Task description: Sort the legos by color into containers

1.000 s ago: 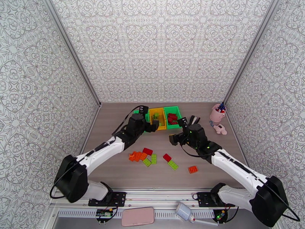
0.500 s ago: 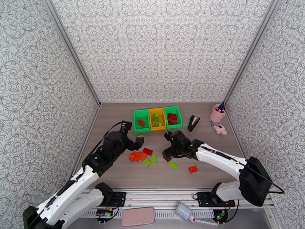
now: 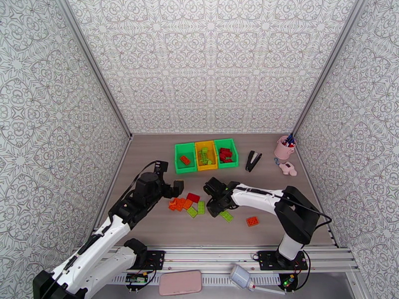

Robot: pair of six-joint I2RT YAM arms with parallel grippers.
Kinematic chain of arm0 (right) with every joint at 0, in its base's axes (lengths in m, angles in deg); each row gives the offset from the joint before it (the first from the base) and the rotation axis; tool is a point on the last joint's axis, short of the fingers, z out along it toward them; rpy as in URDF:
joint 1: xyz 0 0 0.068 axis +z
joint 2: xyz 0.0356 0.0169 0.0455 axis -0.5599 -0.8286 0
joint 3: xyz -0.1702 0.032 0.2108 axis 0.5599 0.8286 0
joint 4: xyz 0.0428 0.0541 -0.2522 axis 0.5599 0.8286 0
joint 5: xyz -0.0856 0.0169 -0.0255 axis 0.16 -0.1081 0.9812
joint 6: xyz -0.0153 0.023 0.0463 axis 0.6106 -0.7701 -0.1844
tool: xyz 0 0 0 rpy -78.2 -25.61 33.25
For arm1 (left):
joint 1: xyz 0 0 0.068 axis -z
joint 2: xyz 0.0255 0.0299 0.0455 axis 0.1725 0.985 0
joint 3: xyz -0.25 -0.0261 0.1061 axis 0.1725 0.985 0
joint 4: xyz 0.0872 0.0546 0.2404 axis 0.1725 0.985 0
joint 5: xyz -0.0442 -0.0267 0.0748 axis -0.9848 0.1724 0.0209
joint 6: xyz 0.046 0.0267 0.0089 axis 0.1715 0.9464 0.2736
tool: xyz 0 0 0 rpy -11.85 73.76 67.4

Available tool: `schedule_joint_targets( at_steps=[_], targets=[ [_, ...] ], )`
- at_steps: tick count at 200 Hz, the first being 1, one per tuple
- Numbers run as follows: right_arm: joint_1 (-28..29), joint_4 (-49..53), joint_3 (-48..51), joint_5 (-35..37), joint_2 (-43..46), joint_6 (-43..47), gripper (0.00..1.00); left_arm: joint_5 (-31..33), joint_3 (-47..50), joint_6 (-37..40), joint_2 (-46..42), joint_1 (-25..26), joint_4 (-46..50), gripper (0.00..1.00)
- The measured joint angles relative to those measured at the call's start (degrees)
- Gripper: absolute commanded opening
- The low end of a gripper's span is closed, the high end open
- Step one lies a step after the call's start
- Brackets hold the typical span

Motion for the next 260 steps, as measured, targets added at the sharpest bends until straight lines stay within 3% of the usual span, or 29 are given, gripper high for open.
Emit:
schedule_joint_targets(
  at_steps=[50,95,121,168,213,260],
  targets=[
    [0.00,0.31,-0.81,2.78,-1.11,-1.25,0.30,-1.97,0.00,0.11,0.28,-0.26,-0.02,1.00],
    [-0.35,-0.55,-0.85,3.78,-0.07,-1.99,0.28,-4.00,0.00,0.74,0.28,-0.17,-0.17,1.00],
    [-1.60,-3.89,0.37,4.11,5.92,-2.45,0.27,-6.21,0.26,2.49,0.26,0.96,-2.38,1.00],
    [-9.09,-14.08,0.42,6.99,14.12,-3.98,0.27,-10.32,1.90,4.02,1.88,4.59,-10.49,1.00],
    [-18.80,-20.68,-6.34,6.95,8.28,-4.13,0.26,-11.30,2.64,5.66,5.38,10.12,-17.73,1.00],
    [-23.61,-24.30,-17.31,6.93,-3.74,-3.37,0.25,-11.21,3.04,6.29,7.17,12.98,-20.98,1.00]
  ],
)
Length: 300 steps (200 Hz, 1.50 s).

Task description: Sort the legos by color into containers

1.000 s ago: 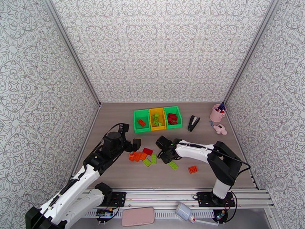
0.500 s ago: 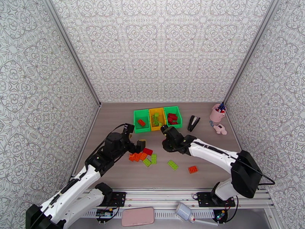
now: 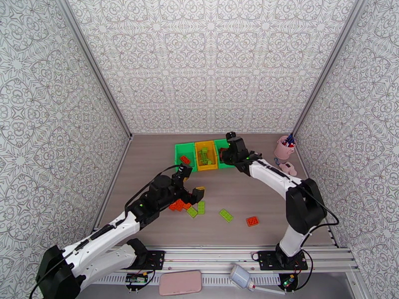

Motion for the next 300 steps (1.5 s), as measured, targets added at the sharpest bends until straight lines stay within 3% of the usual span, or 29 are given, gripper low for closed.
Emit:
schedule_joint_targets(
  at_steps=[37,56,115,160,198,231,277,300],
  targets=[
    [-3.02,-0.37,-6.95,-0.92,-8.74,0.07,0.26,0.66,0.44,0.37,-0.17,0.28,-0.15,1.00],
    [-4.20,-0.20,-9.88,-1.31,-12.22,0.07,0.31,1.05,0.46,0.39,-0.39,0.28,-0.15,1.00],
    [-4.63,0.79,-11.13,-2.47,-13.29,0.96,0.71,6.32,0.44,-1.44,-0.70,0.39,2.51,1.00],
    [-4.61,-2.14,-0.90,-6.25,-1.66,3.37,0.87,14.75,-2.01,-7.45,-1.14,0.44,13.09,1.00],
    [-4.50,-7.78,9.68,-12.90,10.88,8.41,0.94,20.15,-5.11,-13.81,-1.05,0.22,23.80,1.00],
    [-2.99,-11.15,18.08,-19.08,18.32,13.22,0.98,21.70,-6.88,-19.04,0.61,0.15,31.82,1.00],
    [3.30,-10.86,26.69,-25.27,25.44,18.60,1.00,21.62,-8.37,-25.24,4.09,-0.92,41.03,0.99],
    [5.01,-10.01,28.15,-27.02,27.52,19.69,1.00,20.31,-8.35,-27.15,5.64,-3.21,42.95,0.93]
  ],
)
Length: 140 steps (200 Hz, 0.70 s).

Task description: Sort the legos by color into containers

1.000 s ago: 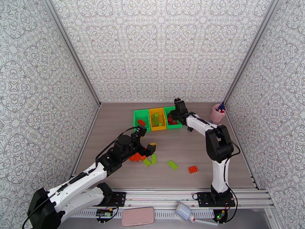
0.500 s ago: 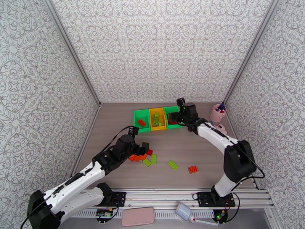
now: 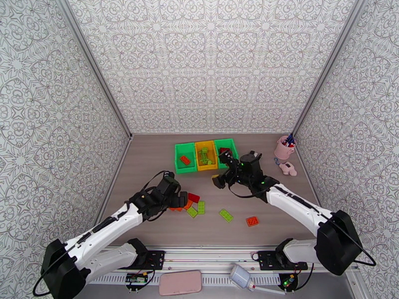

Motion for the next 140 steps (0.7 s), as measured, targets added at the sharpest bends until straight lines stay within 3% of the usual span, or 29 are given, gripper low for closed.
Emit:
schedule_joint_targets(
  at_steps=[26,49,140],
  targets=[
    [0.68,0.26,0.35,-0.57,0.74,0.02,1.00,-2.49,0.55,-0.94,1.60,-3.54,-0.13,0.86],
    [0.96,0.26,0.35,-0.92,0.72,-0.02,1.00,-4.17,1.20,-1.55,4.26,-5.64,-0.20,0.85],
    [1.79,0.24,0.33,-1.55,-1.22,-0.33,1.00,-6.21,2.25,-1.70,12.09,-7.04,-2.58,0.64]
  ],
)
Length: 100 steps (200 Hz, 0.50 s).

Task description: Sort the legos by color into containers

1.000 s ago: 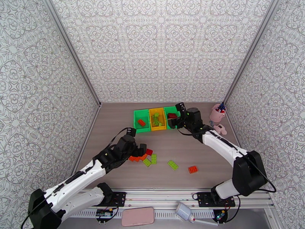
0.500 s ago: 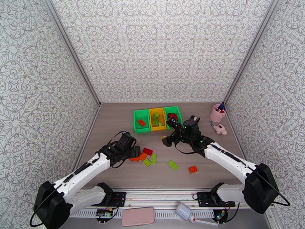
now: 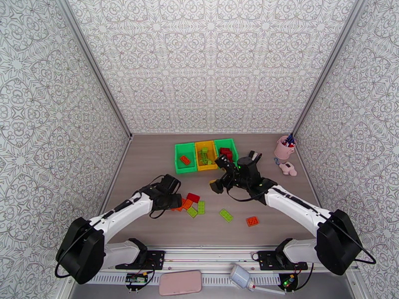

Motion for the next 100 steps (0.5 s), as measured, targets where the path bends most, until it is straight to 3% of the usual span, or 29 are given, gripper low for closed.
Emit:
schedule_joint_targets(
  at_steps=[56,100],
  targets=[
    [0.00,-0.07,0.00,-0.46,0.00,-0.83,1.00,0.00,0.00,-0.02,1.75,-0.13,-1.11,0.53],
    [0.00,-0.07,0.00,-0.61,0.02,-0.83,1.00,0.02,0.00,0.15,2.54,-0.26,-1.27,0.35]
  ],
)
